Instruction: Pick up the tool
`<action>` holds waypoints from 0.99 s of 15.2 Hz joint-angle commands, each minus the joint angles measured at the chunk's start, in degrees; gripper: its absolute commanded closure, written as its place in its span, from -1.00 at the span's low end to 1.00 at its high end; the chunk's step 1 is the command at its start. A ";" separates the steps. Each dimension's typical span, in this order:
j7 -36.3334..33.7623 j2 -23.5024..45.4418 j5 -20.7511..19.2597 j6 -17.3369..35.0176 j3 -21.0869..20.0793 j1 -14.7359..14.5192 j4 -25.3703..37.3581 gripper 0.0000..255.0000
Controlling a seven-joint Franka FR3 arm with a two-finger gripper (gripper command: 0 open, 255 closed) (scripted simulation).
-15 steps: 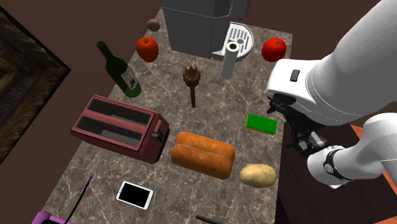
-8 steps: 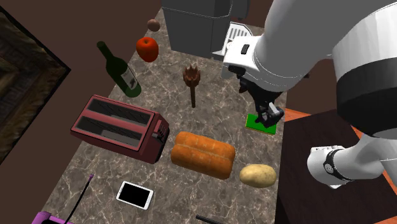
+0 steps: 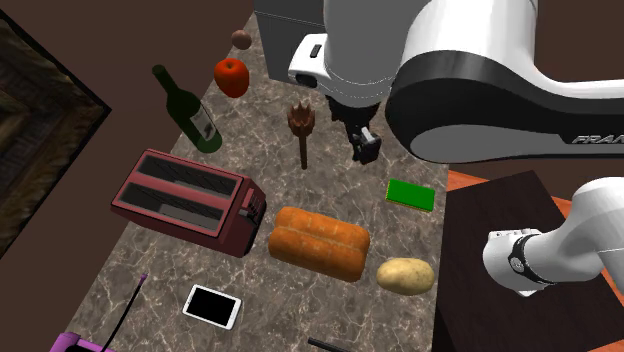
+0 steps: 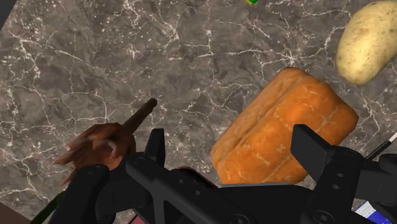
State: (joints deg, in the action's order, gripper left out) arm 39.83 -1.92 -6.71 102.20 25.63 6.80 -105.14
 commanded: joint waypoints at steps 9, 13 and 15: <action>13.99 24.52 9.91 -1.81 2.71 8.39 25.73 -1.00; 13.98 24.93 10.01 0.38 2.47 8.49 23.94 -1.00; 13.89 24.97 10.03 1.90 2.42 8.37 22.44 -1.00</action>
State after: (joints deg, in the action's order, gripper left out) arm 53.76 22.98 3.30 103.42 28.09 15.22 -82.11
